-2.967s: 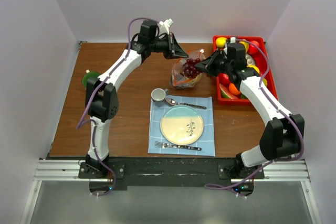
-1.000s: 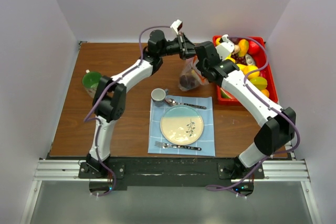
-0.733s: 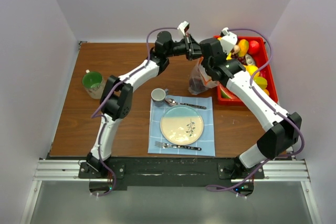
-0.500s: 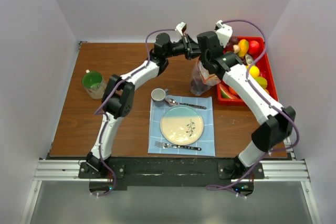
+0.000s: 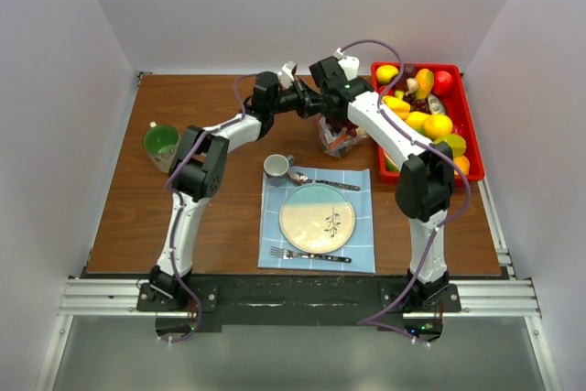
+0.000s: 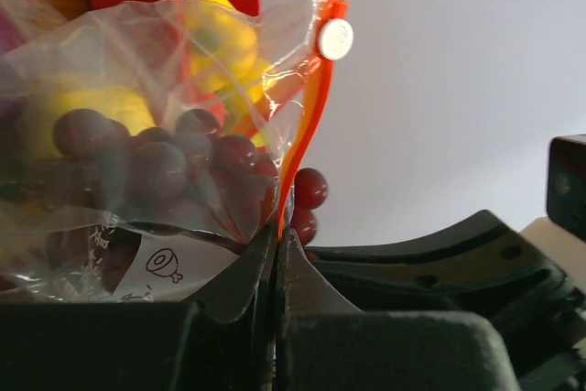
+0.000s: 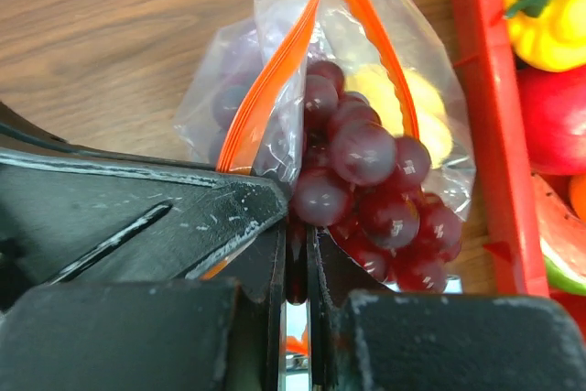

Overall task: Place the food in the zip-top bag and seal the zipper
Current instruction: Place the fake fruit in the zipper food storage bag.

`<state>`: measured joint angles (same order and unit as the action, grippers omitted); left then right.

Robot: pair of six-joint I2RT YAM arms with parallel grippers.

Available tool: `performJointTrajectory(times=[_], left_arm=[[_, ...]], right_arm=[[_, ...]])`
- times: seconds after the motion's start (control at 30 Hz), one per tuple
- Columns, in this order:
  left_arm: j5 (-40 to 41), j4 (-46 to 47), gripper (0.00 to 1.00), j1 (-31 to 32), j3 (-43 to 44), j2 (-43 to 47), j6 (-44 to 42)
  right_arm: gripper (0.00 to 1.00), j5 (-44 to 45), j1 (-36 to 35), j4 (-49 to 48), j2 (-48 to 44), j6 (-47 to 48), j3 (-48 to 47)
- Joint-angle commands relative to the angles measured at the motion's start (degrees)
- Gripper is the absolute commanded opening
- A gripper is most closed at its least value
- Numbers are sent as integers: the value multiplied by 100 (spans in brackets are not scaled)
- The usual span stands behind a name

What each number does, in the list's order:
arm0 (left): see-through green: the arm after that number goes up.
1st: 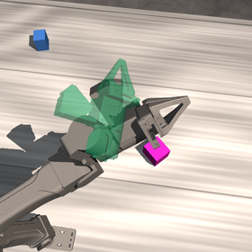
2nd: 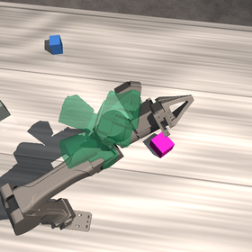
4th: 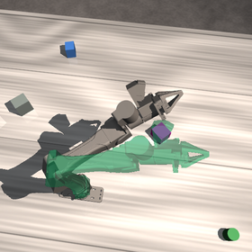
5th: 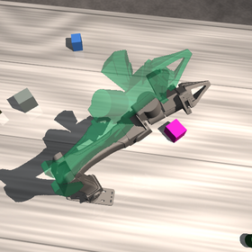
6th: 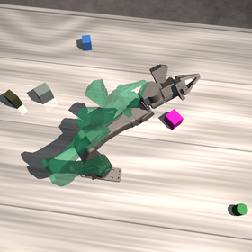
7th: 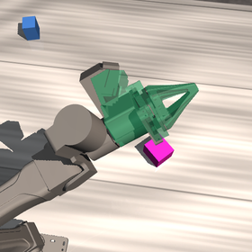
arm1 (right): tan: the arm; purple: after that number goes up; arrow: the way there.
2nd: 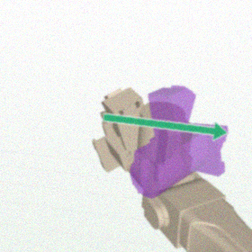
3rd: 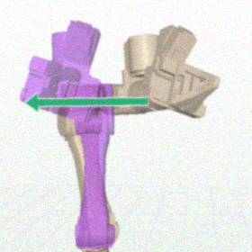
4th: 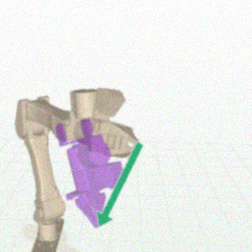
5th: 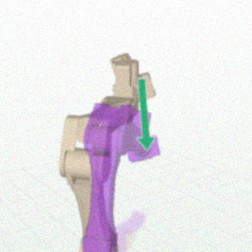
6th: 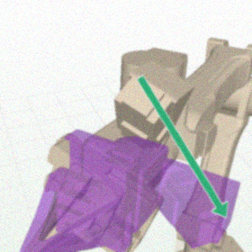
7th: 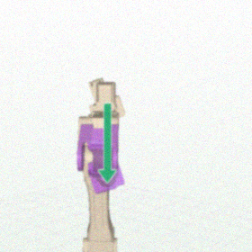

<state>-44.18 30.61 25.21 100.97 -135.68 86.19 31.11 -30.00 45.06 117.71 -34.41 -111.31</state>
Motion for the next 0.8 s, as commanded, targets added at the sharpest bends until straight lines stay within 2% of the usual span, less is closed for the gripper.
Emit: performJointTrajectory(times=[0.0, 0.1, 0.2, 0.23, 0.43, 0.63, 0.77], left_arm=[[-126, -467, 1, -34, -253, 647, -813], [76, -968, 0, -95, -420, 779, -1244], [156, -1145, 0, -139, -552, 806, -1421], [156, -1154, 0, -139, -569, 806, -1430], [279, -1347, 0, -148, -622, 832, -1526], [384, -1374, 0, -148, -736, 920, -1483], [446, -1365, 0, -148, -772, 964, -1500]], right_arm=[[0, -246, -24, -340, -170, 14, -506], [1, -448, -32, -340, -82, 92, -550], [13, -711, -24, -664, -195, 198, -208], [22, -825, -24, -769, -300, 250, -16], [45, -1256, -32, -999, -363, 541, -14], [56, -1503, -41, -1140, -670, 769, 56], [59, -1433, -41, -1122, -916, 927, 135]])
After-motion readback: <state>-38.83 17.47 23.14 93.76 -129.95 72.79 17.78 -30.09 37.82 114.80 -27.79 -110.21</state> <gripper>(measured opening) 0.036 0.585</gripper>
